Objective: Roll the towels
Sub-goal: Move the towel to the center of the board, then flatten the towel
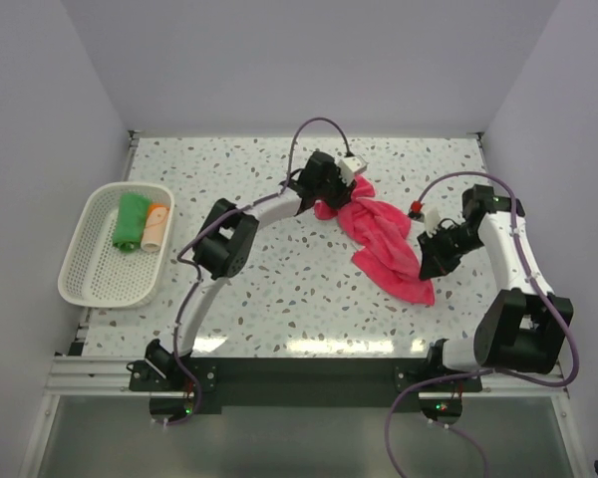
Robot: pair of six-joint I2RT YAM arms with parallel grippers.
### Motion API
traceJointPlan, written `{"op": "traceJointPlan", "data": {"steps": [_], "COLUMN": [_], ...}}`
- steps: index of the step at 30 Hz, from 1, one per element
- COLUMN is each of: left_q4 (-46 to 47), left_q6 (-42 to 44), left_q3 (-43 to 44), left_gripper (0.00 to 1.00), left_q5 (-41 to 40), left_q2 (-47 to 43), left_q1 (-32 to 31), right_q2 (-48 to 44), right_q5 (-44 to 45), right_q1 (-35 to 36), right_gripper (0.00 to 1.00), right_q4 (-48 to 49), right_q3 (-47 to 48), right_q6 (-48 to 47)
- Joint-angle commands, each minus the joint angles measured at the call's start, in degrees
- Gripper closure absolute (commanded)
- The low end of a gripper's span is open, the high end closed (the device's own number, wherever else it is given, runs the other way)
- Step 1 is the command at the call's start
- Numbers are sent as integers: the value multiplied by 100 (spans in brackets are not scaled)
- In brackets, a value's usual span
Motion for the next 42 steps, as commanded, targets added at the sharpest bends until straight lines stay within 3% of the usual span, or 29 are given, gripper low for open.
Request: {"op": "traceJointPlan", "data": {"steps": [1,4,7,9,15,17,19,21,24,27,32,42], "left_q4": [-556,-729,-1021,-1143,-1452,-1539,-1715,-1742,-2047,-2312,-2602,-2323], "left_q6": [304,522,533,471,515,559,690,752,1102,1700,1991,2220], "left_q3": [-541,-1043,-1456,-2044,-4197,-4767,-4937,-4877,-4237,-3507,-2759,-3012], "left_gripper": [61,62,69,75,81,77,60,48,42,42,42,37], "left_q5": [178,293,82,12,-76,46,178,371,477,653,627,-40], "left_q2": [-675,-1080,-1449,-1844,-3285,-3863,-4225,-4630,-4658,-4246,-3367,-2953], "left_q1": [300,327,423,485,502,537,703,888,1144,1153,1109,731], "right_q2": [36,63,1,62,686,1027,1257,1521,1723,1768,1768,1741], "right_q5": [-2,85,270,332,236,61,-63,-178,-266,-292,-213,-99], "right_q1": [-24,-24,-41,-32,-32,-24,3,12,29,20,29,29], "right_gripper": [100,100,100,100,100,100,100,100,100,100,100,100], "right_q4": [133,169,291,423,704,740,687,643,617,634,643,696], "right_q3": [42,-11,-72,-55,314,506,656,797,894,912,912,859], "right_q6": [-42,-60,-51,1,124,142,107,72,54,89,124,168]}}
